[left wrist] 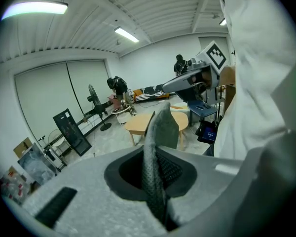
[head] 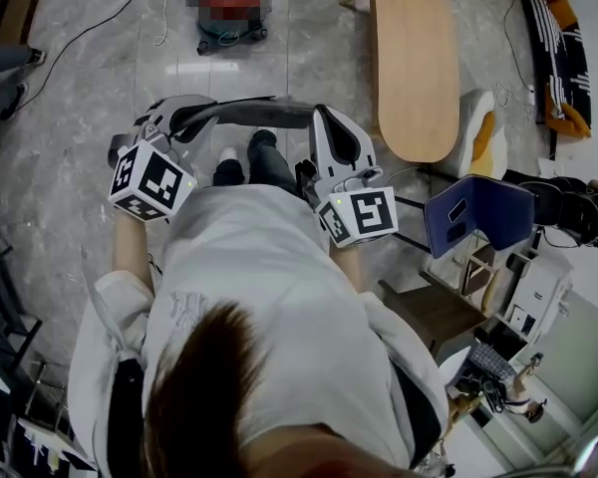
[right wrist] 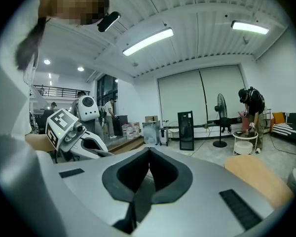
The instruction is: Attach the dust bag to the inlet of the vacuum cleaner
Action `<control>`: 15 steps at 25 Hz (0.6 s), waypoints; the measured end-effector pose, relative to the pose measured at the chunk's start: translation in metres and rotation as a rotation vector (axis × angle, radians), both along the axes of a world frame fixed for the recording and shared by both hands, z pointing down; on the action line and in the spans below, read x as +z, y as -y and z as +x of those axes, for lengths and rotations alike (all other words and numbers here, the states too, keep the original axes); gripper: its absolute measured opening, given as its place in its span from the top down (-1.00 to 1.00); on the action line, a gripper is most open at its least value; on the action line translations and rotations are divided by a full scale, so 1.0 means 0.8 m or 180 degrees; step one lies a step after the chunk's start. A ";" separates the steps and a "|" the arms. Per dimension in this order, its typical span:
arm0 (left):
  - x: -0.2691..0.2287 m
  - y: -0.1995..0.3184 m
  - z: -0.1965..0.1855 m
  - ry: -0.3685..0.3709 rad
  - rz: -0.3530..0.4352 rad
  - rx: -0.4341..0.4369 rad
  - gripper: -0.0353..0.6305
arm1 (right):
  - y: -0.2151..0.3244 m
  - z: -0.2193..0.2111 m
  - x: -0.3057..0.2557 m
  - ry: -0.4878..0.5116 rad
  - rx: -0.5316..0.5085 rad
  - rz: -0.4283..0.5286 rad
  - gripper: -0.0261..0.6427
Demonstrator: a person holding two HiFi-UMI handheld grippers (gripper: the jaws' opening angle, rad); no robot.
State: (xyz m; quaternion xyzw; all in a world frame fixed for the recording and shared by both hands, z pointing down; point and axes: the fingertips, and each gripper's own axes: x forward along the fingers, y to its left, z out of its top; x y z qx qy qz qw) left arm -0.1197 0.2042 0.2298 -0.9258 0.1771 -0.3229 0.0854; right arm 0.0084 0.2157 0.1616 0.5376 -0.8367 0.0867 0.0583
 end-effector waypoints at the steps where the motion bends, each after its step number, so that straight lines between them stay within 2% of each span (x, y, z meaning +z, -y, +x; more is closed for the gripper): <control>1: 0.002 0.005 0.001 0.0003 -0.0013 -0.0002 0.80 | 0.006 0.001 0.002 0.0004 -0.0003 -0.0018 0.91; 8: 0.008 0.050 0.016 0.0008 -0.0051 -0.0136 0.80 | 0.059 0.015 0.018 0.0088 -0.0149 -0.0106 0.91; 15: 0.009 0.129 0.046 0.0053 0.0002 -0.0384 0.80 | 0.146 0.050 0.019 0.0076 -0.0374 -0.0085 0.91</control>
